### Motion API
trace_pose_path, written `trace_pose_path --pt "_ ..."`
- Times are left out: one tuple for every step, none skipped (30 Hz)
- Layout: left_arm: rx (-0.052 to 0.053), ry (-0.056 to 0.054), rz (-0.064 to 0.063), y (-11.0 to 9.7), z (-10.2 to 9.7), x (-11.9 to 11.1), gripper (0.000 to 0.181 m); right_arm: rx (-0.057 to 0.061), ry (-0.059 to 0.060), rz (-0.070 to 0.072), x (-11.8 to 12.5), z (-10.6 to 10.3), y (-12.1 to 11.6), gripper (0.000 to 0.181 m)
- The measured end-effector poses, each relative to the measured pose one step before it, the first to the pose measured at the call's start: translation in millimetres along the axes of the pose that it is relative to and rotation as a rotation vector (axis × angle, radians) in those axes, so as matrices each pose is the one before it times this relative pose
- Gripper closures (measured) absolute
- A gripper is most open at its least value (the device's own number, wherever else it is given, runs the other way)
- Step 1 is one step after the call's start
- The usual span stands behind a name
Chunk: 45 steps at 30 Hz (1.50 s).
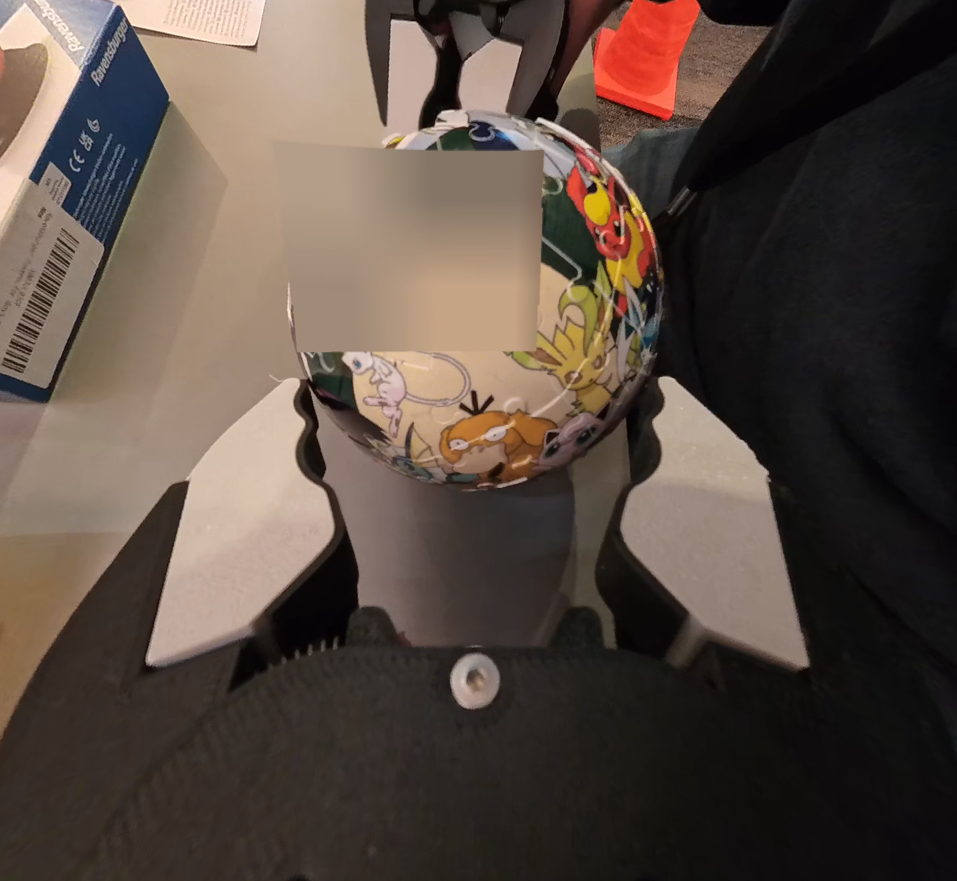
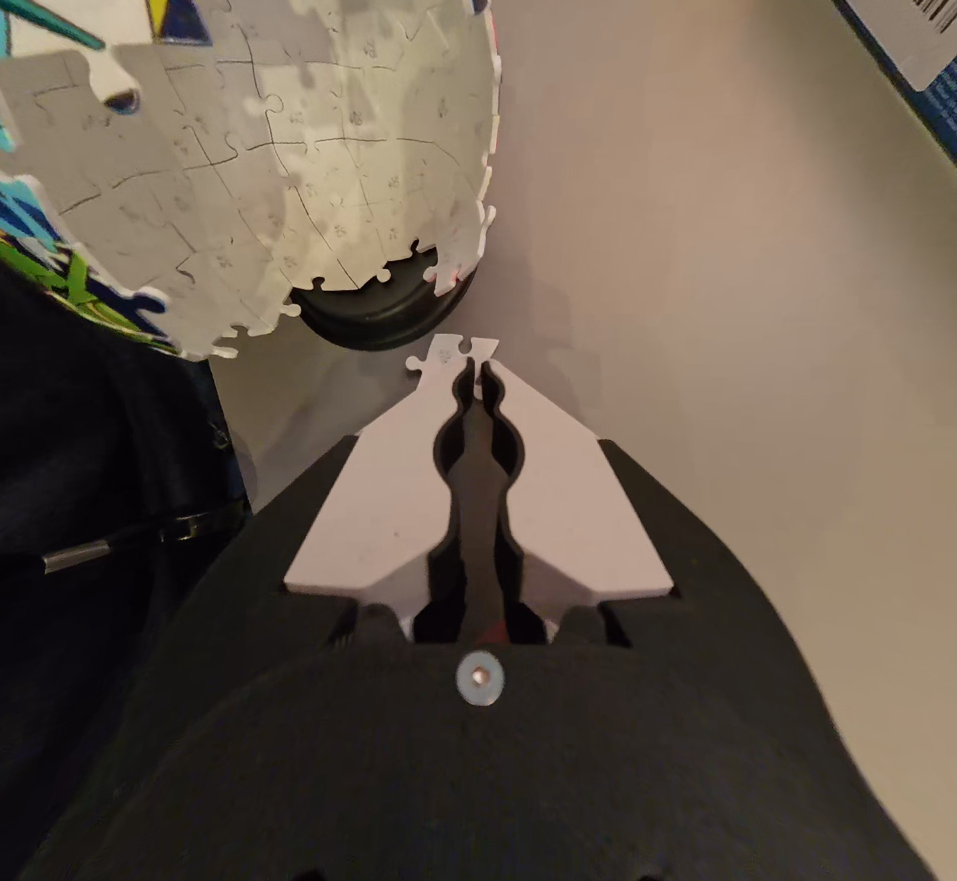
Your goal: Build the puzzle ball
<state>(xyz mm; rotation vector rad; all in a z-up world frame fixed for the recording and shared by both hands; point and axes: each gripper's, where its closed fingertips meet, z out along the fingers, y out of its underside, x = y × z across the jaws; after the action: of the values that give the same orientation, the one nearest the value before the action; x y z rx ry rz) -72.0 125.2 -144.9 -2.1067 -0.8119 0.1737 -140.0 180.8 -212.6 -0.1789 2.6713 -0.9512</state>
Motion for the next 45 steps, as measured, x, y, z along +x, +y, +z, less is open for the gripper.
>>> trace_pose_path --pt "-0.0002 0.0001 -0.0001 -0.02 0.05 0.09 0.064 0.004 0.0024 0.0011 -0.05 0.0 0.04 0.181" --pt "-0.0005 -0.0004 0.0004 0.03 -0.14 0.01 0.064 -0.0015 -0.0019 -0.0026 -0.45 -0.25 0.51 0.181" --pt "0.0002 -0.001 0.0005 -0.01 -0.13 0.0 0.064 -0.0095 -0.004 -0.0097 -0.36 -0.91 1.0 0.18" --pt "0.0008 -0.0011 -0.0007 0.07 -0.15 -0.06 0.064 -0.0055 -0.0057 -0.0288 -0.55 -1.64 0.19 0.17" --pt "-0.0006 -0.0011 -0.001 0.16 -0.15 -0.05 0.065 0.0009 -0.0108 -0.0331 -0.76 -2.22 -1.34 0.159" --pt "-0.0016 -0.0014 0.0013 0.31 -0.16 0.02 0.064 0.0025 -0.0084 -0.0237 -0.04 -2.16 -1.54 0.148" --pt "-0.0005 -0.0016 0.0011 0.03 -0.41 -0.07 0.064 -0.0084 -0.0121 -0.0163 -0.5 -1.99 0.12 0.144" --pt "0.0009 -0.0015 -0.0009 -0.17 -0.39 -0.33 0.064 -0.0105 -0.0008 -0.0175 0.69 -1.85 1.62 0.145" --pt "-0.0001 -0.0021 -0.0006 0.09 -0.41 -0.23 0.064 -0.0166 0.0154 -0.0202 2.53 -1.01 3.28 0.149" --pt "-0.0002 -0.0021 0.0 0.08 -0.49 -0.04 0.064 -0.0169 0.0128 -0.0169 1.01 0.05 3.83 0.153" --pt "0.0006 -0.0008 -0.0004 -0.11 -0.34 0.14 0.065 -0.0162 -0.0047 0.0021 -1.96 1.03 3.18 0.158" --pt "0.0003 -0.0011 -0.0001 -0.24 -0.28 0.21 0.065 0.0073 -0.0131 0.0143 -4.16 0.67 -1.12 0.162" --pt "-0.0009 -0.0016 0.0001 -0.11 -0.23 -0.04 0.065 0.0032 -0.0235 0.0095 -6.34 1.02 -0.57 0.163" --pt "-0.0006 -0.0015 0.0 -0.15 -0.21 -0.01 0.065 -0.0067 -0.0024 0.0038 -3.27 0.9 1.17 0.163" --pt "-0.0001 -0.0013 -0.0007 -0.05 -0.26 -0.21 0.065 -0.0002 0.0013 0.0058 -2.12 0.16 0.57 0.164" --pt "0.0 -0.0009 -0.001 0.06 -0.24 -0.08 0.065 0.0008 -0.0174 0.0188 -4.28 0.11 0.58 0.165" --pt "-0.0004 -0.0004 -0.0007 0.1 -0.1 -0.06 0.065 0.0083 -0.03 0.0148 -6.63 0.37 -0.36 0.166" --pt "-0.0005 -0.0002 -0.0011 0.18 -0.04 -0.02 0.065 0.009 -0.0164 0.0047 -4.82 0.41 -0.45 0.166" --pt "-0.0002 -0.0004 -0.0003 0.1 0.08 0.09 0.065 0.0114 -0.005 0.006 -1.97 0.09 -1.03 0.166" --pt "0.0001 -0.0007 0.0 -0.1 0.14 0.04 0.065 0.0166 -0.003 0.0142 -0.22 -0.99 -2.09 0.162" --pt "0.0003 0.0002 -0.0008 -0.08 0.09 0.15 0.065 0.0148 0.0071 0.0031 1.74 -1.83 -2.08 0.161" --pt "0.0008 0.0008 -0.0006 -0.2 0.16 0.13 0.065 0.0032 0.0322 -0.0128 5.09 -1.93 -0.53 0.161" --pt "-0.0008 0.0007 -0.0004 0.05 0.2 0.3 0.065 -0.0052 0.0291 -0.0131 4.4 -0.48 0.81 0.158" --pt "-0.0016 -0.0001 0.0013 0.04 0.18 0.28 0.065 -0.0063 0.0148 -0.0054 1.78 1.55 1.44 0.152" --pt "0.0 -0.0003 0.0009 -0.1 0.05 0.26 0.065 -0.0115 0.0123 -0.0041 0.78 3.14 2.86 0.149" --pt "0.0017 0.0006 -0.001 -0.38 0.19 0.29 0.065 0.0125 0.013 -0.0116 -0.43 1.77 -1.29 0.151" --pt "-0.0001 -0.0004 -0.0002 -0.13 0.17 0.01 0.065 -0.0001 0.0078 -0.0045 -0.88 1.15 -0.56 0.156" --pt "-0.0019 -0.0002 0.0012 0.03 0.19 0.2 0.065 0.0005 0.0192 -0.0025 1.45 1.0 -0.55 0.161" --pt "-0.0022 0.0 0.0012 0.07 0.17 0.22 0.065 0.0058 0.0091 -0.007 0.28 0.85 -0.54 0.164" --pt "-0.0006 -0.0008 0.0011 -0.24 -0.1 -0.02 0.065 0.0069 -0.0026 0.001 -0.77 0.62 -0.59 0.164" --pt "0.0019 -0.0005 -0.0002 -0.48 -0.08 -0.14 0.065 0.005 -0.0019 0.0064 -0.09 0.37 -0.56 0.165" --pt "0.0016 0.0002 -0.0004 -0.36 -0.04 -0.06 0.065 0.0018 0.0056 -0.0009 0.88 0.27 -0.12 0.167" --pt "-0.0011 -0.0001 0.0004 0.29 0.05 -0.07 0.065 -0.0018 0.0108 -0.0071 1.57 0.08 0.1 0.17" --pt "-0.0016 0.0002 -0.0001 0.44 0.35 -0.13 0.065 -0.0012 0.005 -0.0053 0.76 -0.15 -0.01 0.172" --pt "0.0001 0.0007 -0.0009 0.28 0.24 -0.04 0.065 0.0011 -0.0052 -0.0001 -0.6 -0.01 0.23 0.172" --pt "-0.0003 0.0003 -0.0007 0.21 0.21 -0.03 0.065 0.0007 -0.0048 0.0019 -0.44 -0.05 0.1 0.173" --pt "-0.0001 0.0004 0.0002 0.04 0.12 0.09 0.065 -0.0025 -0.0012 -0.0013 0.19 -0.71 0.3 0.171" --pt "0.0015 0.0006 -0.0004 -0.02 -0.1 0.14 0.065 0.0005 -0.0149 -0.0038 -1.68 -1.68 -0.3 0.161" --pt "0.0002 -0.0009 -0.0007 0.05 -0.11 -0.19 0.065 0.0085 -0.0246 0.0013 -3.09 -2.46 -1.55 0.154" --pt "-0.0007 -0.0011 0.0001 0.26 -0.28 -0.26 0.065 0.0106 -0.0195 -0.0056 -3.36 -1.94 -1.77 0.148" --pt "0.0021 0.0002 -0.0005 -0.2 -0.28 -0.08 0.065 -0.0009 0.0014 -0.0177 -1.62 -0.39 0.19 0.14" --pt "0.0019 0.0002 -0.002 -0.13 -0.11 -0.3 0.065 -0.0175 0.01 -0.0246 -0.98 1.49 2.78 0.138" --pt "-0.0003 -0.0004 -0.0006 0.14 -0.07 -0.36 0.065 -0.0239 0.0114 -0.0252 -0.94 2.8 3.95 0.138" --pt "-0.0005 0.0008 0.0002 0.16 0.3 -0.05 0.065 0.0057 0.019 -0.02 -0.01 1.77 -0.86 0.143" --pt "0.0006 0.0014 -0.0006 -0.05 0.42 0.01 0.065 -0.0029 0.0193 -0.0057 1.18 1.2 -0.85 0.148"
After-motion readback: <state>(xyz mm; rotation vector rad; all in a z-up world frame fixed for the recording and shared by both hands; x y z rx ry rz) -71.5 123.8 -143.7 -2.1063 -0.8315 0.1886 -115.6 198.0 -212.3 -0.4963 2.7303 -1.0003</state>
